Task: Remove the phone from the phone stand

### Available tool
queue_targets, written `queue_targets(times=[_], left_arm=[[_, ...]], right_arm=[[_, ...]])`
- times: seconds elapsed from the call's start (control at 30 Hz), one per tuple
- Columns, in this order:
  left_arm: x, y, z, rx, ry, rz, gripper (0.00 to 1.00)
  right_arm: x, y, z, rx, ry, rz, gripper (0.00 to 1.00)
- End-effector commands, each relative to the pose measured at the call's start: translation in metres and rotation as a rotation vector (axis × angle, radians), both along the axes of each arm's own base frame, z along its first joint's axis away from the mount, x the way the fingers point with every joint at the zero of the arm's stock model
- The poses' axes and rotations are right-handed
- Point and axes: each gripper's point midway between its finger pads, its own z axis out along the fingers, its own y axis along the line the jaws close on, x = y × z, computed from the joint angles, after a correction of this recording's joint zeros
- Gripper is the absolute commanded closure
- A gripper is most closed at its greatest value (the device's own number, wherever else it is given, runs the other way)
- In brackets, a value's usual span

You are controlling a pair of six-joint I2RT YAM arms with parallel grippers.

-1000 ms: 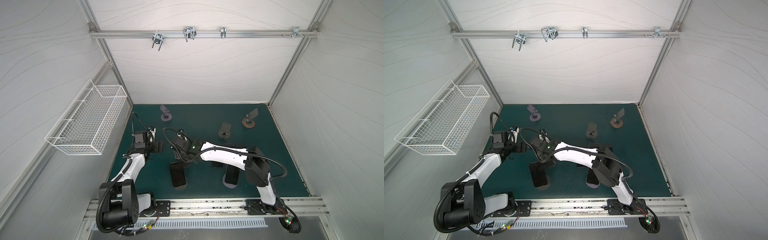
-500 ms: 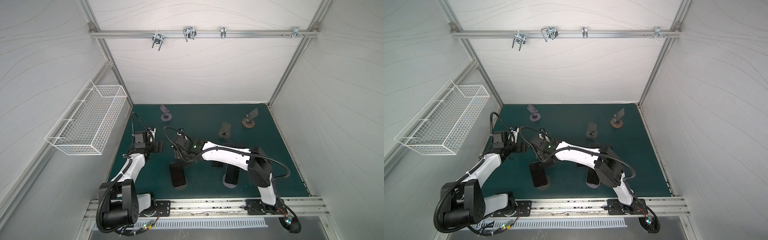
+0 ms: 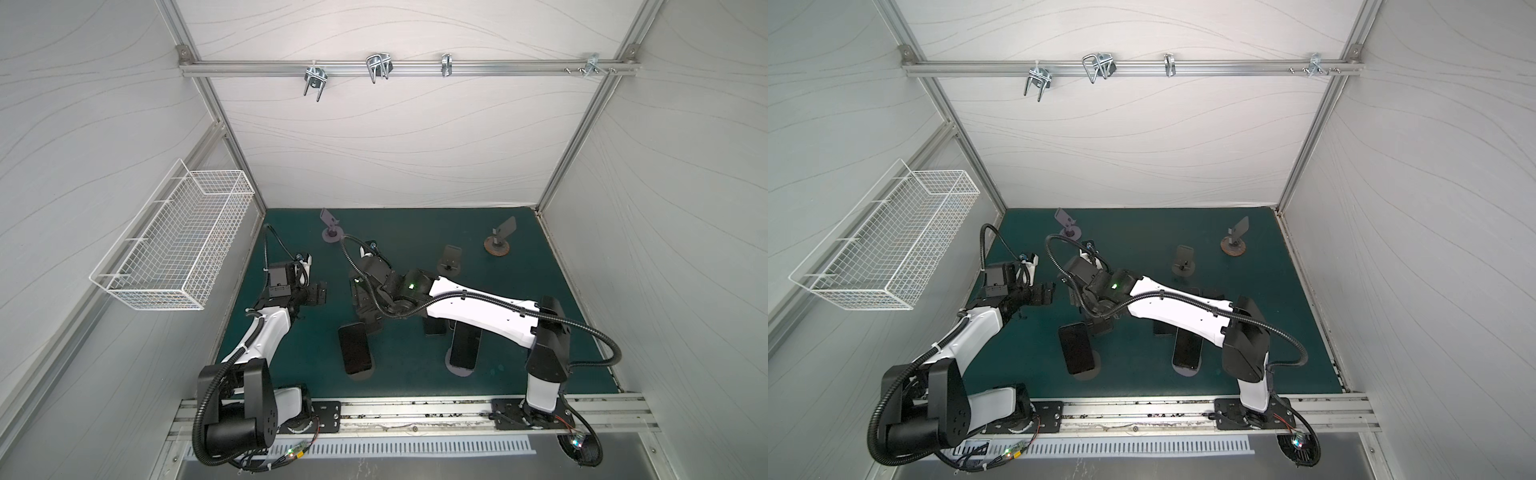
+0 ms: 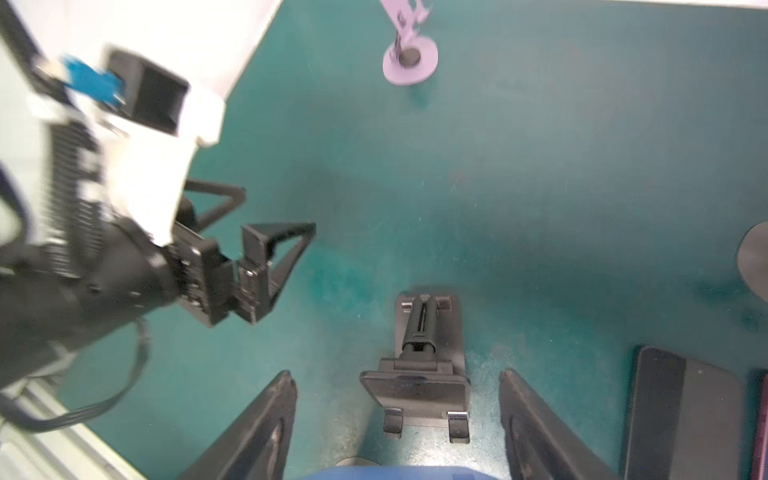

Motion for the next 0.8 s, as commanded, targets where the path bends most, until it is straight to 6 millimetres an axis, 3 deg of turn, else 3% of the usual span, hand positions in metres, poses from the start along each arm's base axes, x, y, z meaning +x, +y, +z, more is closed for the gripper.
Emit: queue_targets(times=[0.0, 0.37, 0.6, 0.77], left_arm=[[0.012, 0.003, 0.017, 0.016, -0.046, -0.008, 0.05], [0.013, 0.004, 0.016, 0.016, -0.041, -0.005, 0.05], [0.014, 0.003, 0.016, 0.015, -0.039, -0.008, 0.05], [0.013, 0.004, 0.016, 0.016, -0.039, -0.007, 0.06]], right_arm=[[0.006, -0.021, 0.030, 0.049, -0.046, -0.038, 0.34], [0.023, -0.075, 0.025, 0.013, -0.008, -0.141, 0.34], [0.028, -0.098, -0.006, -0.020, 0.109, -0.193, 0.33], [0.026, -0.099, -0.030, -0.071, 0.179, -0.189, 0.32]])
